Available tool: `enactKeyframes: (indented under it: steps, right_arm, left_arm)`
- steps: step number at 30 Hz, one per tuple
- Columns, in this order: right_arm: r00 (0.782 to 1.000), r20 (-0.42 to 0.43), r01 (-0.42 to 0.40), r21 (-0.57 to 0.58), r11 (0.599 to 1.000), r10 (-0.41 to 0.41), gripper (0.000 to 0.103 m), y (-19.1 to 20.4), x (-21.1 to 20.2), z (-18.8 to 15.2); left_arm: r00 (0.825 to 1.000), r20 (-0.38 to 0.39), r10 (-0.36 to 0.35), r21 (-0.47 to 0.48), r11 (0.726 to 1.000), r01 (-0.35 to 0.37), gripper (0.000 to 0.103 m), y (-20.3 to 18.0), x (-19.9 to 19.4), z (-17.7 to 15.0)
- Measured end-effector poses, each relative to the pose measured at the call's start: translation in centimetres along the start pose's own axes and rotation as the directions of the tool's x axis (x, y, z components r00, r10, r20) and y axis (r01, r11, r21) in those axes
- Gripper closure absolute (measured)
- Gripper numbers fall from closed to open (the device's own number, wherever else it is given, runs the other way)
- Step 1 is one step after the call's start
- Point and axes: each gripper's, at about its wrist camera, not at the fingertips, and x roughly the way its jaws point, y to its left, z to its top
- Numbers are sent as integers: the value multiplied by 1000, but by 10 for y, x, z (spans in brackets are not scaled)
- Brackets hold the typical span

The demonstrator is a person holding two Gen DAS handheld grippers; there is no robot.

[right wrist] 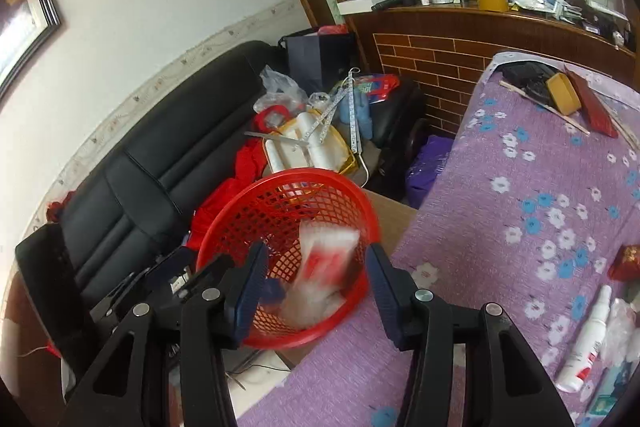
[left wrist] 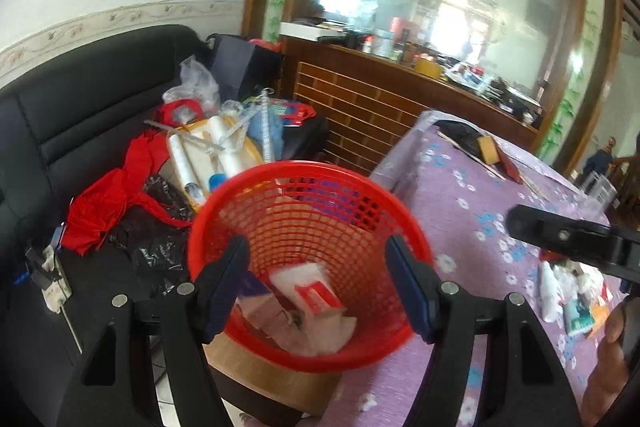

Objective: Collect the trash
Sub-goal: 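Drop the box and paper bag into the red basket with both tools, then grasp the white bottle with the left tool while the right tool grasps the plastic bag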

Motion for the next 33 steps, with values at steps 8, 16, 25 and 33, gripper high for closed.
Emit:
enactKeyframes:
  steps: [8, 16, 25, 33]
  right_arm:
    - [994, 45, 99, 82, 992, -103, 47, -60, -80, -57]
    - [965, 85, 215, 291, 932, -249, 47, -152, -164, -121]
    - [940, 96, 287, 305, 908, -329, 47, -192, -196, -132]
    - [938, 81, 308, 251, 918, -337, 47, -199, -182, -116]
  left_arm:
    - [988, -37, -149, 151, 977, 153, 33, -87, -10, -22]
    - [947, -166, -276, 289, 904, 314, 33, -190, -2, -53]
    - [927, -280, -251, 353, 871, 342, 33, -265, 41, -68]
    - [911, -365, -193, 360, 873, 329, 56, -290, 92, -74]
